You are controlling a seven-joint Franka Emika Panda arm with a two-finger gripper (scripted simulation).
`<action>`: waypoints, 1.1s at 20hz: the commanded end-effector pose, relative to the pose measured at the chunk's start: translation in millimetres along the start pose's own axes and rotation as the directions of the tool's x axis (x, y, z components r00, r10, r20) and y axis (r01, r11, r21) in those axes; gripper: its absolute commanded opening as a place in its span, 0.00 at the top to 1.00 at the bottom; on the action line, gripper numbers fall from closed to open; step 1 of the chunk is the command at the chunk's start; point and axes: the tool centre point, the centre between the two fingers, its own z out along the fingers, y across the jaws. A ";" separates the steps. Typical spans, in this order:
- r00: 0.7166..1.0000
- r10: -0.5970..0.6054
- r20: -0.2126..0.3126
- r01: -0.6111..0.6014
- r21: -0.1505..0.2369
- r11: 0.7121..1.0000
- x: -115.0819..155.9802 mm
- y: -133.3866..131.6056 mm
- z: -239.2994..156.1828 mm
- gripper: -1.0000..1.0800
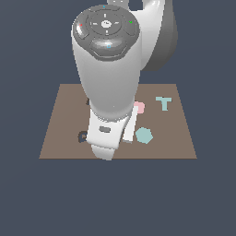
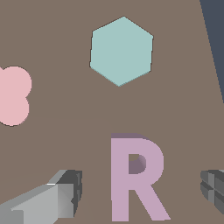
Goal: Insert a designated object into the corresponding slot on a board.
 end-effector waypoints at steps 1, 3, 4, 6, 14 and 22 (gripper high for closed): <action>1.000 -0.002 0.000 0.002 0.001 1.000 0.1 -0.3 5.2 0.04; 1.000 -0.005 0.000 0.005 0.001 1.000 0.2 -0.4 12.6 0.04; 1.000 -0.007 0.000 0.007 0.001 1.000 0.3 -0.4 15.5 0.04; 1.000 -0.008 0.000 0.008 0.001 1.000 0.4 -0.5 18.8 0.04; 1.000 -0.008 0.000 0.008 0.001 1.000 0.3 -0.5 19.2 1.00; 1.000 -0.002 0.000 0.002 0.000 1.000 0.7 -0.2 18.9 1.00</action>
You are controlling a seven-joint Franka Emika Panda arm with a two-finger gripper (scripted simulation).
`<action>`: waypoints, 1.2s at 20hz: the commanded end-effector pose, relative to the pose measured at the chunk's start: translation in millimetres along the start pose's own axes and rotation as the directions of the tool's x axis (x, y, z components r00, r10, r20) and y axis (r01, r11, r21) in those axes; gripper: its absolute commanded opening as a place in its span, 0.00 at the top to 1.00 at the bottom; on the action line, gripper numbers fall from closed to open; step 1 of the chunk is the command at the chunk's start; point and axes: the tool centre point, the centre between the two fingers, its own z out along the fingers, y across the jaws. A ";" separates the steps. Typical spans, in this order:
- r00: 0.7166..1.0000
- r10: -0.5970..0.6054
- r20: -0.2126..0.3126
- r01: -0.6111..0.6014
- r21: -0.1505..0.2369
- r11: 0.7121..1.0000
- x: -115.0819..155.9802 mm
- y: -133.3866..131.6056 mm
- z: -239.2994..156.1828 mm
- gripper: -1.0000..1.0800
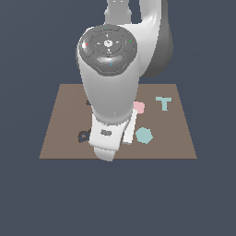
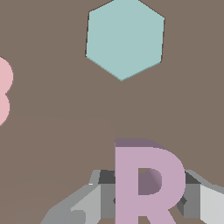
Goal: Insert a designated object into the corresponding slot on a board.
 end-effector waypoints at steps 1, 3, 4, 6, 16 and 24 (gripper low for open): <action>1.000 0.009 0.000 -0.009 0.000 1.000 0.2 0.5 -0.1 1.00; 1.000 0.024 0.000 -0.024 0.000 1.000 0.2 1.2 -0.2 1.00; 0.999 0.034 0.000 -0.034 0.000 0.999 0.3 1.7 -0.3 1.00; 0.998 0.058 0.000 -0.058 0.000 0.998 0.4 2.9 -0.4 1.00; 0.963 0.269 -0.001 -0.269 0.000 0.963 -0.2 13.5 -1.4 1.00; 0.849 0.528 -0.002 -0.528 0.000 0.849 -4.5 26.9 -2.7 1.00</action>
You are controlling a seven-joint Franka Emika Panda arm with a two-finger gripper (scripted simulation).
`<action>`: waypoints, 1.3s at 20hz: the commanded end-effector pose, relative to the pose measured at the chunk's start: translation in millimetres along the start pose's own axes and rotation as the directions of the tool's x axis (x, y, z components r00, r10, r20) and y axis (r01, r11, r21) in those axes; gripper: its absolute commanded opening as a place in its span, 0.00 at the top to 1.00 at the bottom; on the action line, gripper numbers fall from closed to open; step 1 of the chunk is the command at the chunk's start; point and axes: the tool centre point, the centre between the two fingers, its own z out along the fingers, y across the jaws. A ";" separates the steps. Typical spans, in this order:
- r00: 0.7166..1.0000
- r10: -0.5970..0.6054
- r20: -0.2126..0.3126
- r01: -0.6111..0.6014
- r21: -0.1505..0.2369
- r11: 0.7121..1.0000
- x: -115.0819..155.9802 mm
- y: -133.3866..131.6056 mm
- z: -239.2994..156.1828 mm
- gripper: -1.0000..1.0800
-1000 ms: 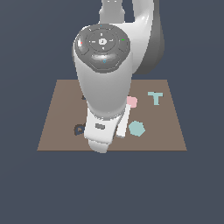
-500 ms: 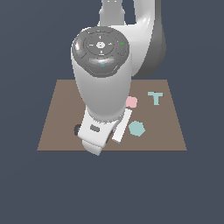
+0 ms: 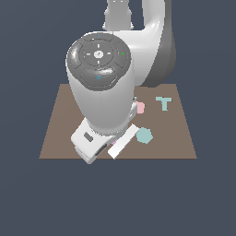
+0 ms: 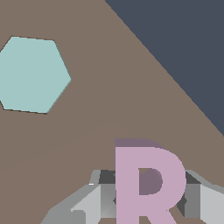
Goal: Insert a designated object into the corresponding slot on a board.
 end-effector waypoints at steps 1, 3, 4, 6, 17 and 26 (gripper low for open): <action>0.995 0.103 -0.001 -0.103 0.000 0.995 0.4 5.2 -0.7 1.00; 0.982 0.188 -0.001 -0.188 0.000 0.982 0.2 9.5 -1.1 1.00; 0.973 0.230 -0.001 -0.230 0.000 0.973 -0.1 11.7 -1.3 1.00; 0.950 0.313 -0.001 -0.313 0.000 0.950 -0.9 15.9 -1.6 1.00; 0.702 0.712 -0.002 -0.712 0.001 0.702 -11.6 37.1 -3.6 1.00; 0.379 0.925 -0.003 -0.925 0.002 0.379 -27.5 49.3 -5.2 1.00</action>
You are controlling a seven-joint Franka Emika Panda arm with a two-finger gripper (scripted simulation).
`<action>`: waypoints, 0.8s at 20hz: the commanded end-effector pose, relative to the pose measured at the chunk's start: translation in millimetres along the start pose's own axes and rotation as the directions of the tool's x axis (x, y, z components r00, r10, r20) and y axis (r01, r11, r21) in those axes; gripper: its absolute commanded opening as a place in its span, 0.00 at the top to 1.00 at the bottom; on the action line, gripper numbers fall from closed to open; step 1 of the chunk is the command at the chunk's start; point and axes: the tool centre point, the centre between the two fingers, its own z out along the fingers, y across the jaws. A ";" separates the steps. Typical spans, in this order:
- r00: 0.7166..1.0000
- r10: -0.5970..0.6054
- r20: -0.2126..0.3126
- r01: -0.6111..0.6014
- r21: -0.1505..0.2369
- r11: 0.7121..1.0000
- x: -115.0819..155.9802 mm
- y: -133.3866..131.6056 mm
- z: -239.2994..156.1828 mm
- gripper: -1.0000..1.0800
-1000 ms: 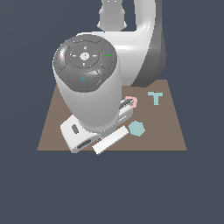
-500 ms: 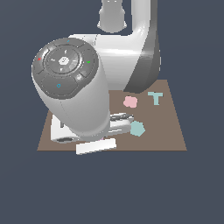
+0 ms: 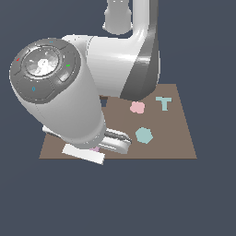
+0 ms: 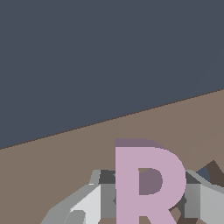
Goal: Insert a designated object into the corresponding slot on a board.
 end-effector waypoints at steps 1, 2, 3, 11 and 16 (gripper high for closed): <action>0.994 0.111 -0.001 -0.111 0.000 0.994 0.3 5.6 -0.7 1.00; 0.988 0.154 -0.001 -0.154 0.000 0.988 0.2 7.9 -0.8 1.00; 0.980 0.197 -0.001 -0.197 0.000 0.980 -0.1 10.2 -1.0 1.00; 0.861 0.508 -0.001 -0.508 0.001 0.861 -5.6 26.8 -2.2 1.00; 0.766 0.643 -0.001 -0.643 0.001 0.766 -10.4 34.1 -2.7 1.00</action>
